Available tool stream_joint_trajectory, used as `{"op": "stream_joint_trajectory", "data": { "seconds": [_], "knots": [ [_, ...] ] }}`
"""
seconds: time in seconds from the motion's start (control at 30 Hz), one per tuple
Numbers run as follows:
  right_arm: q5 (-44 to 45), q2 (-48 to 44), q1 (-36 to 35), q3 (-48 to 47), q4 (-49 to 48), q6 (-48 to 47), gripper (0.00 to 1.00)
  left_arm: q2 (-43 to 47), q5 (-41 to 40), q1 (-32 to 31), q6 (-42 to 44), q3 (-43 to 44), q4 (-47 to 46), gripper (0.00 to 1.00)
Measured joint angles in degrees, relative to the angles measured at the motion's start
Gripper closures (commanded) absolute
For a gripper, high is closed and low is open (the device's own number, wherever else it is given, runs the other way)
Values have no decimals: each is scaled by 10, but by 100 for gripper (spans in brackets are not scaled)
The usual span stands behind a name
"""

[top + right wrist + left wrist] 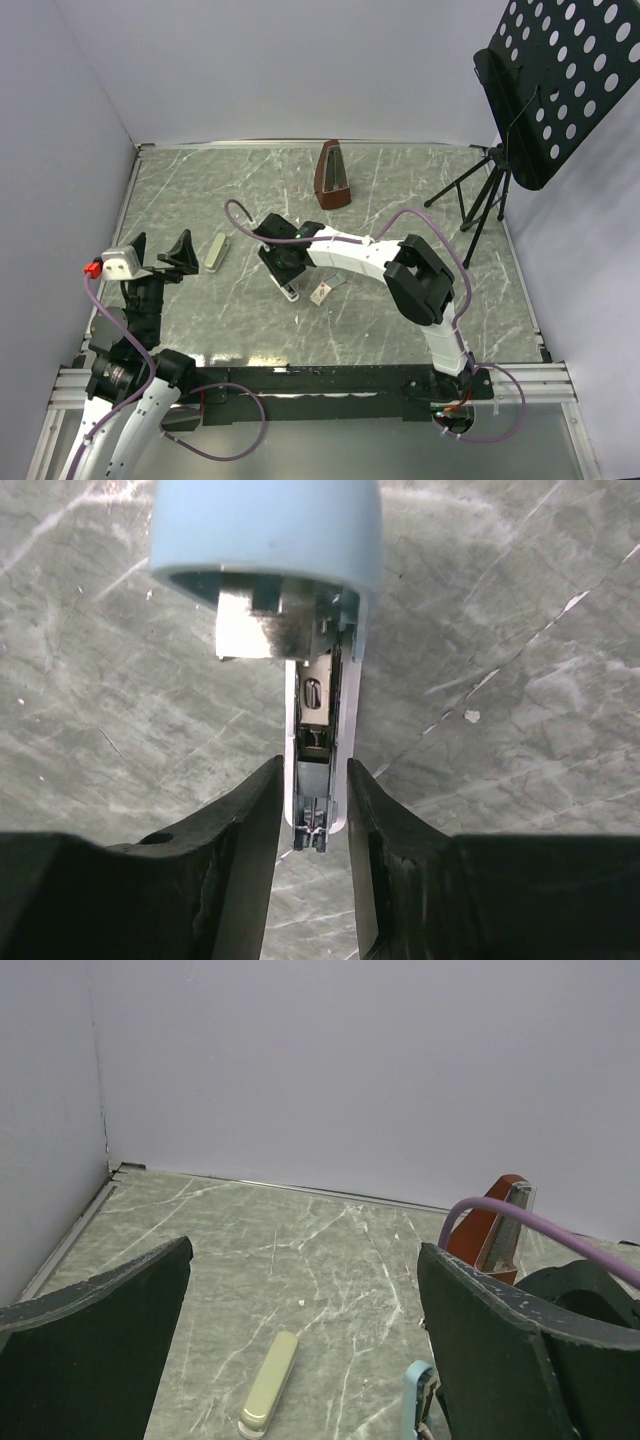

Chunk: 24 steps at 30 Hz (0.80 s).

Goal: Load the staples into the stapler

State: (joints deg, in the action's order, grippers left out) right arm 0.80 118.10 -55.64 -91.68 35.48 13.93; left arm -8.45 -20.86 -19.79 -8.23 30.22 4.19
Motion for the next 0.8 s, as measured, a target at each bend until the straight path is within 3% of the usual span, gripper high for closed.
{"op": "stream_joint_trajectory", "data": {
  "seconds": [0.8],
  "knots": [
    [-1,-4,21,23,-29,10,59,0,0,0,0,0,0,1]
  ]
}}
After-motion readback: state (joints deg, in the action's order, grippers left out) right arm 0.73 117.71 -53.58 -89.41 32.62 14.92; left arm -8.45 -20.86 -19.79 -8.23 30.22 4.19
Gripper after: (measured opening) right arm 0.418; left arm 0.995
